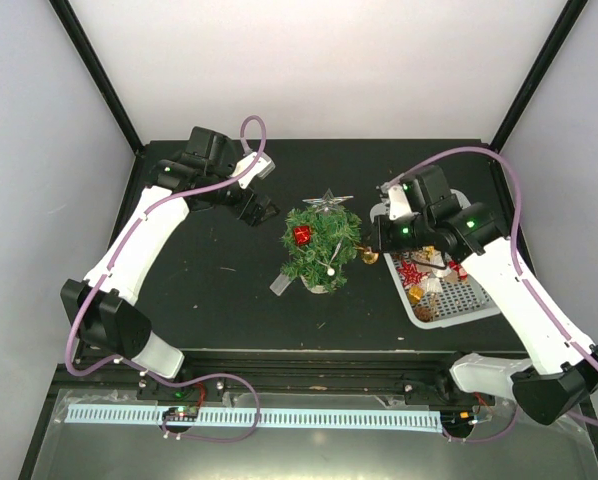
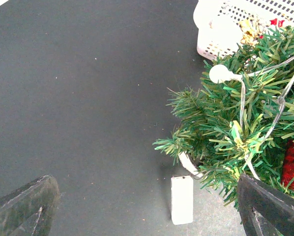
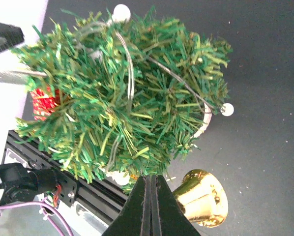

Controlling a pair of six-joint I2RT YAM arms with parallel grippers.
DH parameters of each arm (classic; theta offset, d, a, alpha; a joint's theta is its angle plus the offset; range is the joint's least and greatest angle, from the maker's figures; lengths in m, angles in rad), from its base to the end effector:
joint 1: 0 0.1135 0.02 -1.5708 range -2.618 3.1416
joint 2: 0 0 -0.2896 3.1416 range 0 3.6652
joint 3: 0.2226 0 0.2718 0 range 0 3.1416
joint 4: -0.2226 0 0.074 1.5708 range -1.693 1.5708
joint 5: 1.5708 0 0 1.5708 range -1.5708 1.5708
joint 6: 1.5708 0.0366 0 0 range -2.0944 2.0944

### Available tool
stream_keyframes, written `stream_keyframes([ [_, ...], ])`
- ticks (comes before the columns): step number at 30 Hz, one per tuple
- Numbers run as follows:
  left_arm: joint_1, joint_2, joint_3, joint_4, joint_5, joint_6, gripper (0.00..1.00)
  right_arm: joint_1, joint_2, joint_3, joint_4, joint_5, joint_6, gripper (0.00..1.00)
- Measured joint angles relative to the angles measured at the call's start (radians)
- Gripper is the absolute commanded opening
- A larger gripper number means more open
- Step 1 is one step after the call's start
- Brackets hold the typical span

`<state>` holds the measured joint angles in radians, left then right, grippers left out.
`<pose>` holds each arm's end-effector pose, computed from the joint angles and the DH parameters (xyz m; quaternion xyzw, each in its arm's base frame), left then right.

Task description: Decorate the small christmas tree

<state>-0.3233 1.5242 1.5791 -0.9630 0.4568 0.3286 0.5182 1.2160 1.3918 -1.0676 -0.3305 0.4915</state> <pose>0.3112 -0.1213 0.3930 0.3647 0.8490 -0.2133 0.3174 0.2010 0.1283 0.4060 -0.0672 0.9293 0.2946 0.2125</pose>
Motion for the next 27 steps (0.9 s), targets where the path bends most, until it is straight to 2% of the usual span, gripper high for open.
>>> stream_keyframes([
  [7,0.000,0.000,0.000,0.000,0.000,0.000,0.99,0.059,0.000,-0.059,-0.021,0.027,-0.021,0.01],
  [13,0.000,0.000,0.000,0.000,-0.002,0.000,0.99,0.157,0.000,-0.065,-0.041,0.040,-0.051,0.01],
  [27,0.000,0.000,-0.019,0.003,-0.008,0.001,0.99,0.290,0.062,-0.040,-0.057,-0.028,-0.135,0.01],
])
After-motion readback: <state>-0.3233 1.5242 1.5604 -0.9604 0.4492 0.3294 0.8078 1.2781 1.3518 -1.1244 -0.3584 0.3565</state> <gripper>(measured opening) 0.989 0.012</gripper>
